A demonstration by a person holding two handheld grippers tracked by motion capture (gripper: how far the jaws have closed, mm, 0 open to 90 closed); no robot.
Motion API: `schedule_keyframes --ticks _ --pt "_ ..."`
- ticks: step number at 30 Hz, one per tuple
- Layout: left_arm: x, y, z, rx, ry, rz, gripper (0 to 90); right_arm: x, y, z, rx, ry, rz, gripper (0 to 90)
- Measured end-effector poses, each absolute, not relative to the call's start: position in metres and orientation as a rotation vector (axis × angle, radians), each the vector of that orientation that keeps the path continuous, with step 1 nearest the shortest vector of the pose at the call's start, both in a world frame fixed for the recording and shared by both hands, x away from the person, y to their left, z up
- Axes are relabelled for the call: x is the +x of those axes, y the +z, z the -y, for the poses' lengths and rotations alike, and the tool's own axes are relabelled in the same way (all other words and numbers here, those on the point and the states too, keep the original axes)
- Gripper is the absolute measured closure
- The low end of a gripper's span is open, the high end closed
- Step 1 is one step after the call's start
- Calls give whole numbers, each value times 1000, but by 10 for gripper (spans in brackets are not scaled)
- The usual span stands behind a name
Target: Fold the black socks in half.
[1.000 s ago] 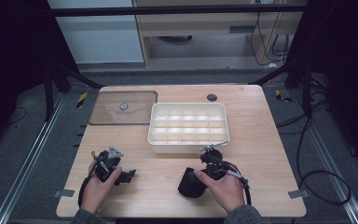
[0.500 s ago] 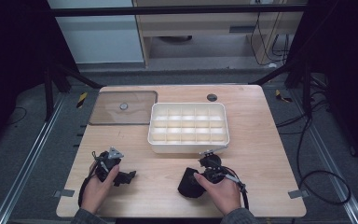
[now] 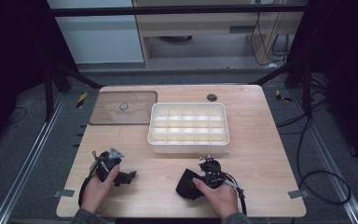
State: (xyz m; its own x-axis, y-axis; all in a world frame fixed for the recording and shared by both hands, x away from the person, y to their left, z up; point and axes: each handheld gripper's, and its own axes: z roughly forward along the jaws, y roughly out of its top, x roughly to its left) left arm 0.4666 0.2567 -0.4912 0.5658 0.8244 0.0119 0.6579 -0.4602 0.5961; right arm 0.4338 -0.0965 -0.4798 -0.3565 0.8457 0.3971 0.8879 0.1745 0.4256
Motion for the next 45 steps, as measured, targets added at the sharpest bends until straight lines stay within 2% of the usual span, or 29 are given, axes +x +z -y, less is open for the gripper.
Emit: schedule_keyframes --ticks 7,12,18,36,45 --pt "468 -492 -259 2247 404 -1195 51 433 -479 96 -1688 -985 2336 601" --pt "470 -492 -263 2235 406 -1210 50 432 -477 96 -1660 -1009 2352 669" --pt "472 -492 -271 2201 441 -1244 44 431 -466 103 -1655 -1044 2410 680" --pt "480 -497 -301 2131 483 -1351 41 438 -419 165 -1809 -1061 2506 676" --pt "481 -500 -304 2122 512 -1338 26 452 -388 187 -1863 -1080 2559 673"
